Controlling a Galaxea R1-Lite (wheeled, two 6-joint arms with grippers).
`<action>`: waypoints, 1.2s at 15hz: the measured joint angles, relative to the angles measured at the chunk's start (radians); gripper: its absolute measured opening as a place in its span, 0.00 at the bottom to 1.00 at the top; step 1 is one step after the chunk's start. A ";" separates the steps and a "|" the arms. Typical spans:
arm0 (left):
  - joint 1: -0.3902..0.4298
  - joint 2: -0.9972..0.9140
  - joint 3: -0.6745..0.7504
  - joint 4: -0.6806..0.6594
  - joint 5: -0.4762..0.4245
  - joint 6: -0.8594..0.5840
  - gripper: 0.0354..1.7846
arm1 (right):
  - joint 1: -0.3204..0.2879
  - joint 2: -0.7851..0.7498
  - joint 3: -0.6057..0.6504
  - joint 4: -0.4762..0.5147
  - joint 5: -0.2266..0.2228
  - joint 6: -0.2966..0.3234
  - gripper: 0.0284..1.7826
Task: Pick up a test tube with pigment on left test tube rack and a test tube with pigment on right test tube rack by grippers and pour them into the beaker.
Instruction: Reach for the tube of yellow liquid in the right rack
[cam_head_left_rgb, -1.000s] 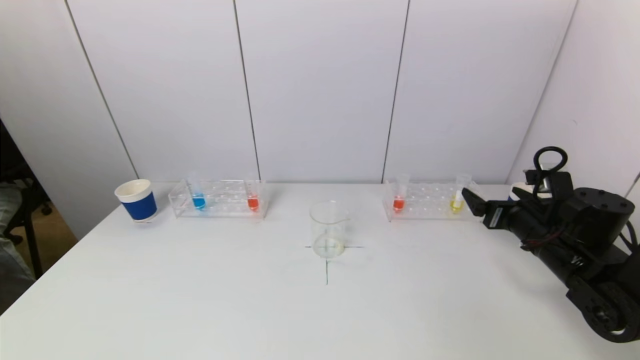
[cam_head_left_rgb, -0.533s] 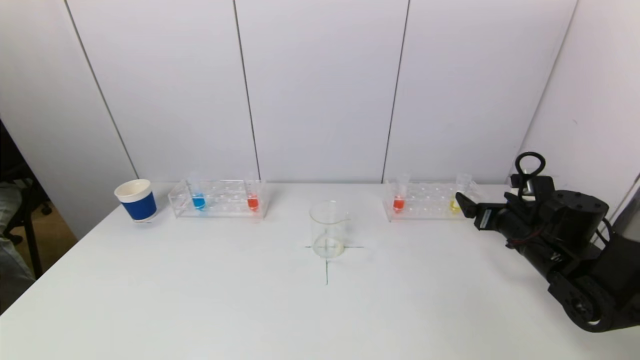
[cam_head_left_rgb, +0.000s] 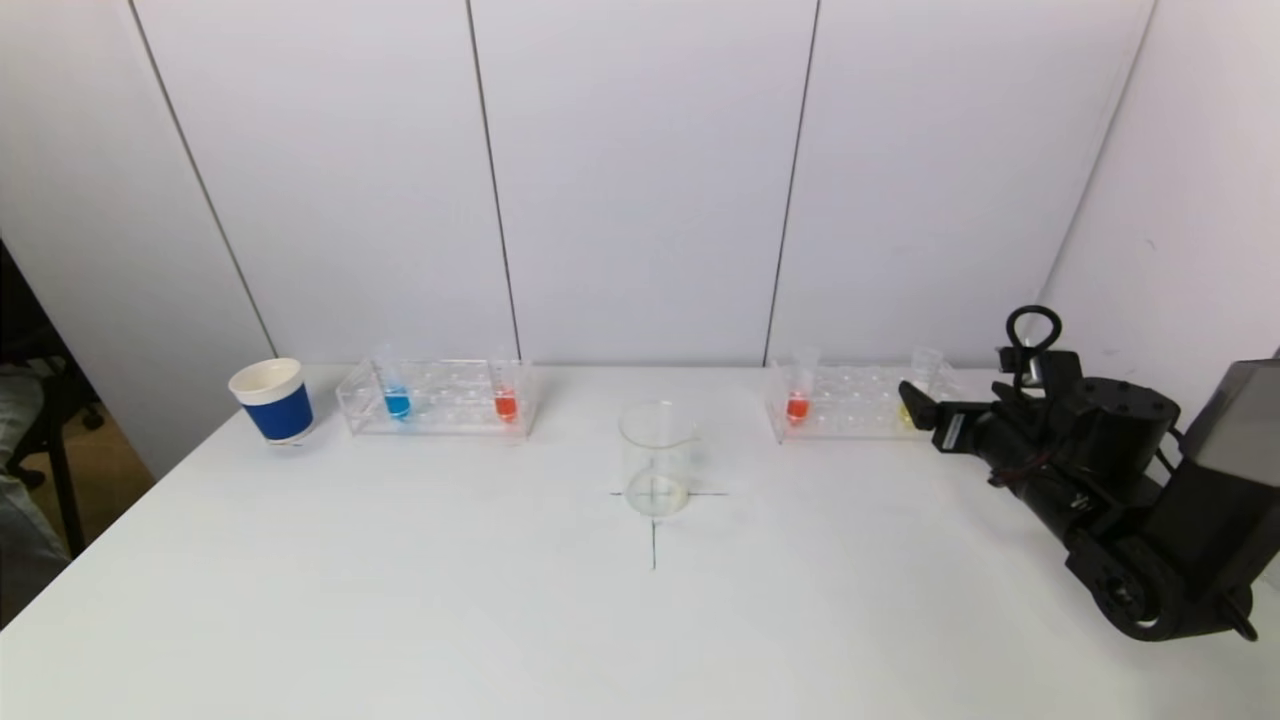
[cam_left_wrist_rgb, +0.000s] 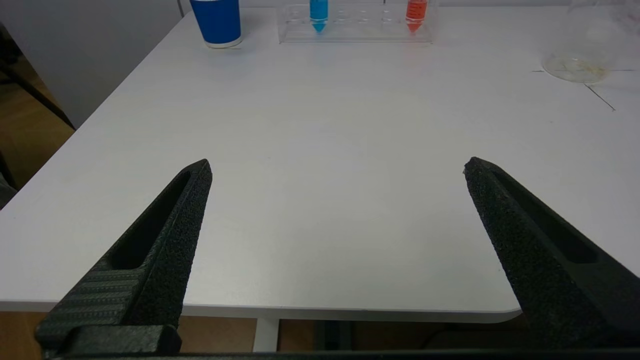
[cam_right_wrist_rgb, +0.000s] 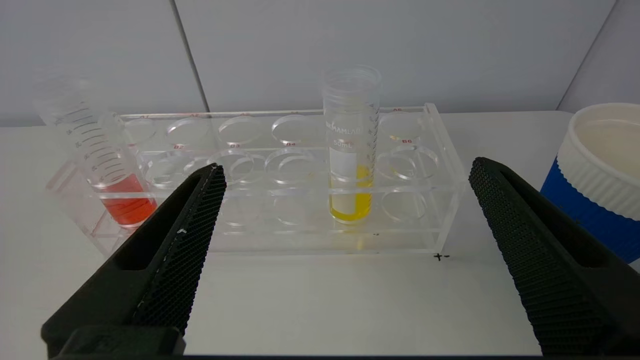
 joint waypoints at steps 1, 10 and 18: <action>0.000 0.000 0.000 0.000 0.000 0.000 0.99 | -0.001 0.009 -0.009 0.000 0.000 0.001 0.99; 0.000 0.000 -0.001 0.001 0.000 0.000 0.99 | -0.011 0.080 -0.102 0.000 0.000 0.001 0.99; 0.000 0.000 -0.001 0.001 -0.001 0.000 0.99 | -0.014 0.141 -0.191 0.000 0.002 -0.009 0.99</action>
